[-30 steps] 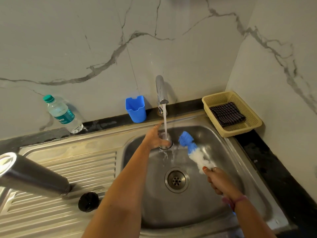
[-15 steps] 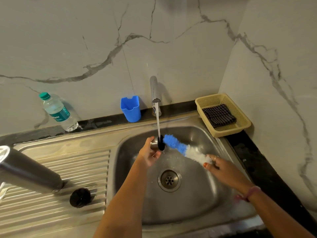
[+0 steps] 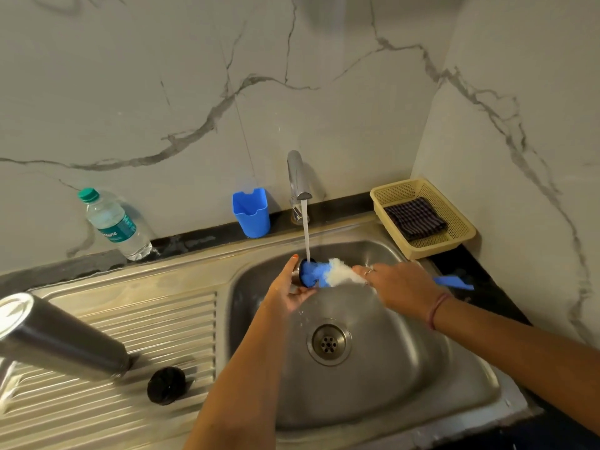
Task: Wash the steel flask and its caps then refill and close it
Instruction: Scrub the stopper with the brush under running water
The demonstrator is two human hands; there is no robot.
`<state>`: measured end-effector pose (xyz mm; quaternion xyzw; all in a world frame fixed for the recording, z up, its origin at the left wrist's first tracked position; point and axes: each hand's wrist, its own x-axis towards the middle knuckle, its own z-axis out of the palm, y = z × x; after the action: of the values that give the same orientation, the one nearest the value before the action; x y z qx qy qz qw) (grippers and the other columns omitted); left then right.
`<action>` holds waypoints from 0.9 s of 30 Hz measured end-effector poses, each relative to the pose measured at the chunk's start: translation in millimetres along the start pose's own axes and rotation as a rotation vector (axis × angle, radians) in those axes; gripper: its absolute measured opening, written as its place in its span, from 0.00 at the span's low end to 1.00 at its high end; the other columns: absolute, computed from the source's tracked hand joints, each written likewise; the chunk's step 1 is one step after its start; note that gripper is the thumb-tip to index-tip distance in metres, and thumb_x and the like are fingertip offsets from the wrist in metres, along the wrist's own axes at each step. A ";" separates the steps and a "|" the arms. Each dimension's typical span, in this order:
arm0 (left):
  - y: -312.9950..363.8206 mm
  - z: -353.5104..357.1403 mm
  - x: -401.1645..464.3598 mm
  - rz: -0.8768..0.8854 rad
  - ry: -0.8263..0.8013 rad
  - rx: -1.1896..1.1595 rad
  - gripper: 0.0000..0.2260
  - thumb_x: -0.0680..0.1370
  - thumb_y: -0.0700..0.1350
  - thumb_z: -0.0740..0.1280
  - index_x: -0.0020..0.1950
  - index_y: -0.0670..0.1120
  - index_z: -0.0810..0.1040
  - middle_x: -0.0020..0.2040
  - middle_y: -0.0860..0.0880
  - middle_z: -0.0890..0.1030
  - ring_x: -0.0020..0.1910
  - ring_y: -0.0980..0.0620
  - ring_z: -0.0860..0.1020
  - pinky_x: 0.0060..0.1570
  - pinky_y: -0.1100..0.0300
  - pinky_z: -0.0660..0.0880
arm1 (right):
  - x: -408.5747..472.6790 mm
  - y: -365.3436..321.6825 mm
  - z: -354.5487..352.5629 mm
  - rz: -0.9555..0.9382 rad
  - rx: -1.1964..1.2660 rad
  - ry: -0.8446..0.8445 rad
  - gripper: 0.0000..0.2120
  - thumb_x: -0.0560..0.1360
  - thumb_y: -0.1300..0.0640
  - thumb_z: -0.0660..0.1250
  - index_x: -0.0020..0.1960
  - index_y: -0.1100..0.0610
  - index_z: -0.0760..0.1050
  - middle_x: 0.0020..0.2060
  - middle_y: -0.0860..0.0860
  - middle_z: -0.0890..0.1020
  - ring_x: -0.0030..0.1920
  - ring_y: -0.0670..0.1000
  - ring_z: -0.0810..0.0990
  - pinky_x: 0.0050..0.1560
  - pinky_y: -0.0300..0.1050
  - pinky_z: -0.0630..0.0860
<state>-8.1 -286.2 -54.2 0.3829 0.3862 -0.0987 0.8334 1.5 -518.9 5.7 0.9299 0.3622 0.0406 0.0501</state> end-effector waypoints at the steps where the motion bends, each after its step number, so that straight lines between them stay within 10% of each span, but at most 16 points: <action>1: 1.7 -2.8 -0.4 0.002 -0.005 -0.013 0.12 0.79 0.46 0.70 0.50 0.38 0.74 0.49 0.37 0.78 0.49 0.40 0.80 0.62 0.42 0.75 | 2.2 -12.6 -4.6 0.131 0.238 -0.140 0.15 0.80 0.56 0.57 0.66 0.50 0.72 0.43 0.50 0.80 0.35 0.49 0.76 0.32 0.40 0.65; 5: 6.7 -12.6 -1.4 0.016 -0.040 -0.029 0.13 0.79 0.46 0.69 0.58 0.38 0.76 0.52 0.37 0.81 0.52 0.40 0.82 0.50 0.44 0.79 | 13.3 -21.1 -14.5 0.771 1.516 -0.737 0.07 0.81 0.51 0.60 0.47 0.52 0.72 0.26 0.45 0.64 0.21 0.41 0.59 0.18 0.32 0.55; 8: 11.4 -13.4 -0.3 0.020 -0.041 -0.045 0.15 0.79 0.46 0.70 0.60 0.38 0.76 0.55 0.37 0.82 0.52 0.40 0.82 0.40 0.46 0.82 | 11.4 -24.7 -21.1 0.906 1.710 -0.796 0.11 0.82 0.50 0.57 0.45 0.54 0.70 0.24 0.45 0.61 0.19 0.40 0.56 0.17 0.31 0.50; 12: 14.1 -13.6 1.9 0.012 -0.048 0.027 0.15 0.80 0.50 0.68 0.58 0.38 0.77 0.50 0.37 0.82 0.49 0.41 0.82 0.43 0.47 0.80 | -9.4 -45.9 -23.4 0.418 0.732 -0.479 0.10 0.82 0.54 0.56 0.60 0.54 0.72 0.36 0.50 0.78 0.31 0.48 0.75 0.29 0.42 0.71; 14: 11.9 -11.6 3.5 -0.028 -0.019 0.075 0.14 0.78 0.50 0.71 0.53 0.39 0.76 0.49 0.38 0.81 0.50 0.40 0.81 0.50 0.44 0.79 | -19.7 -46.5 -21.1 0.162 0.072 -0.324 0.23 0.81 0.61 0.52 0.75 0.55 0.57 0.46 0.54 0.80 0.40 0.52 0.79 0.35 0.46 0.72; 16: 9.5 -9.0 6.8 -0.081 -0.001 0.129 0.16 0.76 0.51 0.73 0.51 0.39 0.75 0.50 0.37 0.80 0.53 0.39 0.81 0.61 0.42 0.76 | -21.2 -41.6 -25.2 0.008 -0.173 -0.176 0.28 0.81 0.65 0.50 0.78 0.57 0.43 0.46 0.56 0.76 0.39 0.52 0.76 0.35 0.45 0.70; 19: 5.3 -5.5 10.6 -0.117 -0.001 0.172 0.17 0.76 0.51 0.73 0.53 0.39 0.74 0.50 0.37 0.80 0.53 0.40 0.81 0.60 0.46 0.76 | -13.5 -42.0 -33.5 0.016 -0.200 -0.192 0.26 0.82 0.63 0.51 0.78 0.56 0.48 0.46 0.55 0.77 0.37 0.51 0.75 0.35 0.44 0.68; 22: 2.4 -7.2 12.9 -0.108 -0.015 0.120 0.15 0.76 0.48 0.73 0.55 0.39 0.75 0.52 0.37 0.80 0.55 0.38 0.80 0.48 0.46 0.79 | -2.3 -45.4 -34.2 0.355 0.500 -0.428 0.14 0.81 0.56 0.57 0.64 0.57 0.71 0.43 0.52 0.80 0.36 0.47 0.73 0.34 0.39 0.67; 25: 3.1 -10.8 15.1 -0.105 -0.072 0.043 0.17 0.77 0.48 0.72 0.60 0.39 0.76 0.55 0.35 0.80 0.53 0.38 0.81 0.43 0.44 0.81 | 3.3 -31.2 -34.7 0.850 1.420 -0.720 0.09 0.82 0.53 0.58 0.53 0.58 0.71 0.28 0.47 0.66 0.22 0.42 0.60 0.18 0.34 0.58; 27: 5.3 -9.3 16.9 -0.102 -0.083 0.008 0.19 0.76 0.47 0.73 0.62 0.39 0.75 0.57 0.34 0.80 0.55 0.36 0.81 0.43 0.41 0.82 | -0.5 -22.5 -37.4 0.960 1.603 -0.748 0.07 0.82 0.53 0.56 0.53 0.57 0.68 0.26 0.46 0.62 0.21 0.41 0.56 0.16 0.32 0.53</action>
<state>0.6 -273.7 -67.2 0.3619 0.3698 -0.1583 0.8410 -18.0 -500.4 40.0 0.6899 -0.1694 -0.4938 -0.5015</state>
